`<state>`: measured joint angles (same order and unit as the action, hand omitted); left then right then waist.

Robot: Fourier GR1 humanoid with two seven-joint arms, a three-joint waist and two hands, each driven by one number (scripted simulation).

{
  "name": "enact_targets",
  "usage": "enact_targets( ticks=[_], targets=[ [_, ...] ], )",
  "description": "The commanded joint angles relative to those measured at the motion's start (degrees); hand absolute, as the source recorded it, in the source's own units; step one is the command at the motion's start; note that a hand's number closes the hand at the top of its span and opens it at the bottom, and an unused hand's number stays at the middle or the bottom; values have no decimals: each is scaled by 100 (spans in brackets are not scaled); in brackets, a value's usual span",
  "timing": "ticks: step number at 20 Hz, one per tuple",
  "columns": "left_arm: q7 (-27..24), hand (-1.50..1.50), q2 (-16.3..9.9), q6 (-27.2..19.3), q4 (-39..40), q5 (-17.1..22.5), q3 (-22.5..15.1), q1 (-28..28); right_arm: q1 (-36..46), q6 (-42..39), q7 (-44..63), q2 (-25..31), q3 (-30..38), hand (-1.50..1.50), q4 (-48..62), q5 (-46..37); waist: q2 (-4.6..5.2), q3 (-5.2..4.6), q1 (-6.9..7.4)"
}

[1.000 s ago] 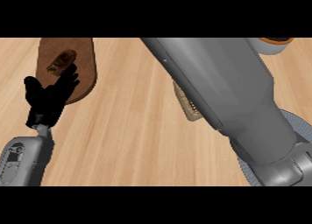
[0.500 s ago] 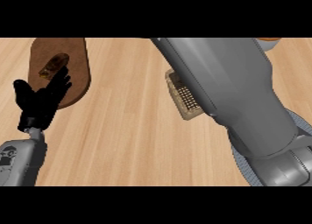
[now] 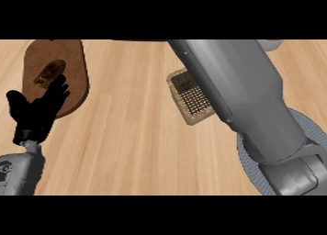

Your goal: Pick the bell pepper from the placemat and place it in the basket

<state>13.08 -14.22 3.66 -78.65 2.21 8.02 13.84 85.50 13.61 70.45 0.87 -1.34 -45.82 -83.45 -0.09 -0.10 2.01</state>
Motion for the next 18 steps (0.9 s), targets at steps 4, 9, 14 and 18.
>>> enact_targets(
  ticks=[4,9,14,18],
  targets=[
    [59,0,14,-21,-328,38,7,-168,-675,619,1473,-83,362,-150,-435,-585,-40,11,-76],
    [90,0,25,-115,-35,-47,26,41,-966,702,1320,-83,120,-150,-714,-380,-7,7,-83],
    [184,0,-27,-29,-198,67,86,-69,-937,1077,1336,-84,237,-150,-1013,-700,-14,8,-46],
    [31,0,-125,9,-49,93,222,-169,-1085,1502,1381,-84,729,-150,-1912,-1248,-46,9,-200]
  ],
)
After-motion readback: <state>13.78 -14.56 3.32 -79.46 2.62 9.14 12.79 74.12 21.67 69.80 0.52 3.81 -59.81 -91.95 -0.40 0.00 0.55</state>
